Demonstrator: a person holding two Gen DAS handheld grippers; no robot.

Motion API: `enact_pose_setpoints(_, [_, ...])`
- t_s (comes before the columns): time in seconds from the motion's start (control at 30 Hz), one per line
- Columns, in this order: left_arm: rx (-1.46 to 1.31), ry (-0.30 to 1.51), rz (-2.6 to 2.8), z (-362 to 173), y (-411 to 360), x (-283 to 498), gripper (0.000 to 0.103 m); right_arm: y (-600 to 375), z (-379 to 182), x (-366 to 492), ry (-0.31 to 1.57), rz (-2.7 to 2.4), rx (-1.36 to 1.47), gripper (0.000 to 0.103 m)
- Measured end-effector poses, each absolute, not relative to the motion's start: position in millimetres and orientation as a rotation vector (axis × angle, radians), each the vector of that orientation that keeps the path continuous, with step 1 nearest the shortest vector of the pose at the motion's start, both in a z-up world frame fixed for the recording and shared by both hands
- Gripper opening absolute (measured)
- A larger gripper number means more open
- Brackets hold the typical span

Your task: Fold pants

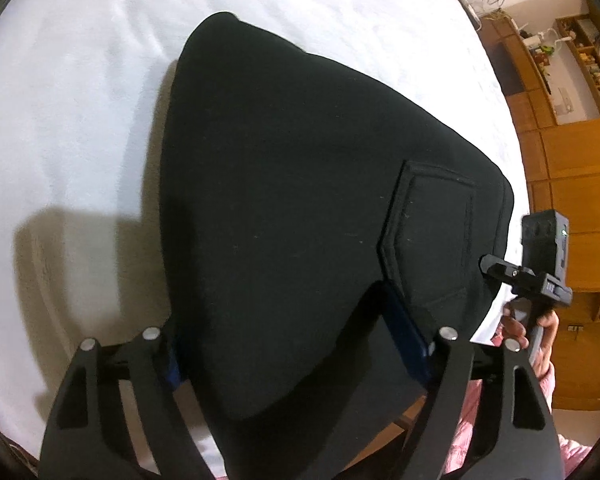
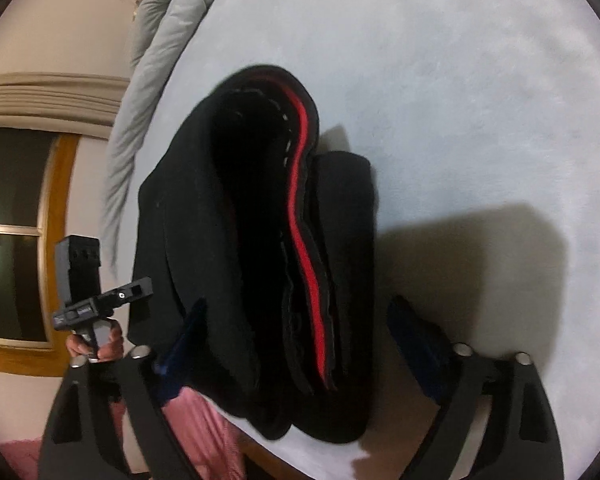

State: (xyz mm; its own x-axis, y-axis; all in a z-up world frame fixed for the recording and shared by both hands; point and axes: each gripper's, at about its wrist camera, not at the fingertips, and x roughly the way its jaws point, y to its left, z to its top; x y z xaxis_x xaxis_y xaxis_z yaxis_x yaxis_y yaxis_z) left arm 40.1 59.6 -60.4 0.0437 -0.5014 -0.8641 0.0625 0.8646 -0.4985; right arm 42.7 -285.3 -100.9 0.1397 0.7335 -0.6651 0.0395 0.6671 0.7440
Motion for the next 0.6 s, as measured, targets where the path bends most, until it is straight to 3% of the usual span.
enact_pose_setpoints(0.17, [-0.342, 1.470, -0.400, -59.2, 51.4, 40.0, 0.063, -265.9, -94.0, 46.4, 1.401, 0.526, 0.606, 0.098])
enact_pose_setpoints(0.23, [-0.312, 1.456, -0.379, -52.6, 45.2, 38.4, 0.053, -257.0, -85.8, 43.9, 1.395, 0.471, 0.518, 0.086])
enact_pose_setpoints(0.3, [-0.264, 1.430, -0.356, -45.4, 37.6, 35.4, 0.042, -254.9, -79.4, 39.8, 1.375, 0.459, 0.503, 0.066])
enact_pose_setpoints(0.37, [-0.239, 1.414, -0.335, -41.0, 35.1, 33.2, 0.037, -258.7, -74.0, 38.0, 1.366, 0.452, 0.513, 0.053])
enact_pose_setpoints(0.5, [-0.225, 1.398, -0.296, -35.7, 33.8, 31.2, 0.023, -257.8, -67.1, 35.2, 1.362, 0.449, 0.497, 0.043])
enact_pose_setpoints(0.6, [-0.229, 1.397, -0.278, -34.8, 40.0, 31.6, 0.022, -255.8, -61.3, 37.8, 1.366, 0.433, 0.458, 0.041])
